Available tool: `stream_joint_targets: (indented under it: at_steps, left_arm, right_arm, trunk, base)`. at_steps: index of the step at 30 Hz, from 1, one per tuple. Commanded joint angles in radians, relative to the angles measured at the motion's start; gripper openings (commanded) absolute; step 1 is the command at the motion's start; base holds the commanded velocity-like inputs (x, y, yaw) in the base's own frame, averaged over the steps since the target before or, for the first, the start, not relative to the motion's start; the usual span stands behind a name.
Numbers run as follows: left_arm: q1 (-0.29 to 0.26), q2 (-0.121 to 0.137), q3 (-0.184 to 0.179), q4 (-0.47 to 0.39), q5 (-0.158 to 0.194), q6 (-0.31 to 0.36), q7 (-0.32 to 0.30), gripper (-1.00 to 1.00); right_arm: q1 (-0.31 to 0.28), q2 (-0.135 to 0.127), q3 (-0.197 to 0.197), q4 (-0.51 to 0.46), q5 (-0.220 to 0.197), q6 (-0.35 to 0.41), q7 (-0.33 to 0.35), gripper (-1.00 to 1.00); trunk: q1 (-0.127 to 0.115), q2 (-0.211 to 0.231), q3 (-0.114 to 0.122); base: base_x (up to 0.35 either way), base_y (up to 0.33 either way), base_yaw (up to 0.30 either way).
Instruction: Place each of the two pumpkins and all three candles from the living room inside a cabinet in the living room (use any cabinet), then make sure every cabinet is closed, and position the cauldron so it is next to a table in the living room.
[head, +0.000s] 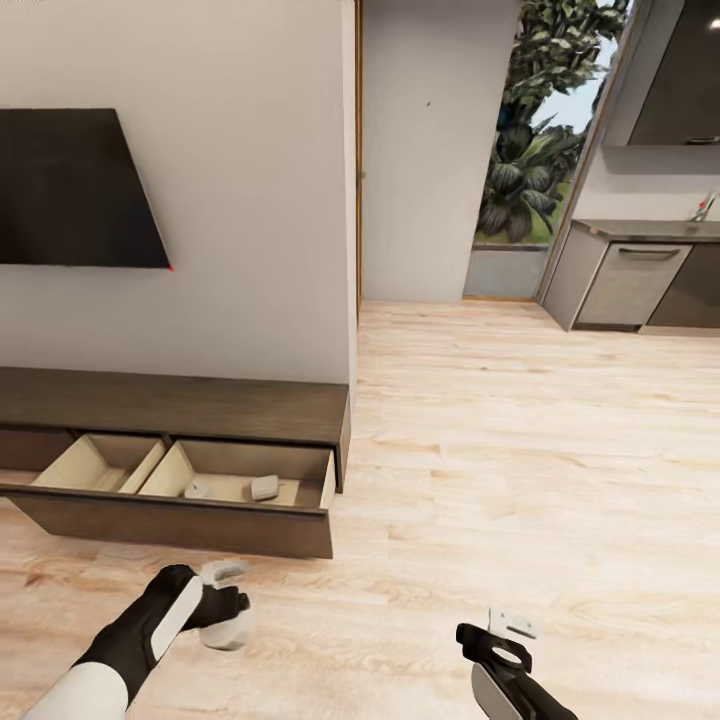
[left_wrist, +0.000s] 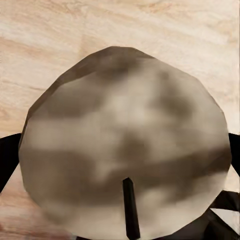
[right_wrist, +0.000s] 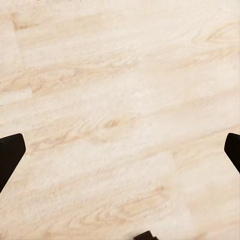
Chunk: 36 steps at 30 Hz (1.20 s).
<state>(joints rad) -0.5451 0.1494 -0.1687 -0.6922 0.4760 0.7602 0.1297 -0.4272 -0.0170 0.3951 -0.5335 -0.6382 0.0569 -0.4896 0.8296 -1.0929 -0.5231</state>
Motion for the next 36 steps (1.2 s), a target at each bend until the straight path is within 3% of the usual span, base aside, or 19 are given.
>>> stream_joint_targets:
  at_steps: [1, 5, 9, 12, 14, 18, 21, 33, 36]
  left_arm:
    - [0.000, 0.005, 0.003, -0.035, 0.008, 0.037, 0.009, -1.00]
    - [-0.002, 0.009, 0.017, -0.106, 0.007, 0.093, 0.023, -1.00]
    - [-0.002, 0.003, 0.021, -0.122, 0.006, 0.105, 0.037, -1.00]
    - [-0.002, 0.002, 0.021, -0.128, 0.005, 0.107, 0.038, -1.00]
    - [-0.002, 0.002, 0.021, -0.131, 0.006, 0.107, 0.039, -1.00]
    - [-0.003, 0.001, 0.021, -0.136, 0.008, 0.108, 0.039, -1.00]
    - [-0.003, 0.003, 0.021, -0.142, 0.008, 0.108, 0.039, -1.00]
    - [-0.003, 0.008, 0.027, -0.200, 0.013, 0.108, 0.037, -1.00]
    - [0.000, 0.012, 0.027, -0.234, 0.015, 0.109, 0.036, -1.00]
  right_arm:
    - [-0.001, -0.002, 0.008, -0.003, -0.003, 0.006, -0.010, 1.00]
    - [-0.001, -0.001, 0.009, -0.014, -0.001, 0.008, -0.013, 1.00]
    - [-0.001, -0.001, 0.013, -0.036, 0.001, 0.041, -0.031, 1.00]
    - [-0.002, 0.014, 0.016, -0.107, 0.000, 0.171, -0.090, 1.00]
    - [-0.003, 0.032, 0.015, -0.206, -0.003, 0.282, -0.140, 1.00]
    - [-0.003, 0.060, -0.005, -0.542, -0.022, 0.537, -0.281, 1.00]
    - [-0.004, 0.064, -0.037, -0.636, -0.047, 0.610, -0.321, 1.00]
    - [-0.005, 0.065, -0.061, -0.649, -0.067, 0.647, -0.340, 1.00]
    - [-0.005, 0.065, -0.061, -0.646, -0.068, 0.647, -0.339, 1.00]
  trunk:
    - [-0.004, 0.007, 0.002]
    - [-0.019, 0.035, 0.015]
    - [-0.035, 0.063, 0.027]
    - [-0.046, 0.084, 0.036]
    - [-0.054, 0.098, 0.043]
    - [-0.069, 0.126, 0.055]
    - [-0.081, 0.147, 0.065]
    - [-0.127, 0.231, 0.102]
    - [-0.127, 0.231, 0.102]
  base:
    - [0.000, 0.000, 0.000]
    - [0.000, 0.000, 0.000]
    - [0.000, 0.000, 0.000]
    - [0.000, 0.000, 0.000]
    - [0.000, 0.000, 0.000]
    - [0.000, 0.000, 0.000]
    - [0.000, 0.000, 0.000]
    - [0.000, 0.000, 0.000]
    - [0.000, 0.000, 0.000]
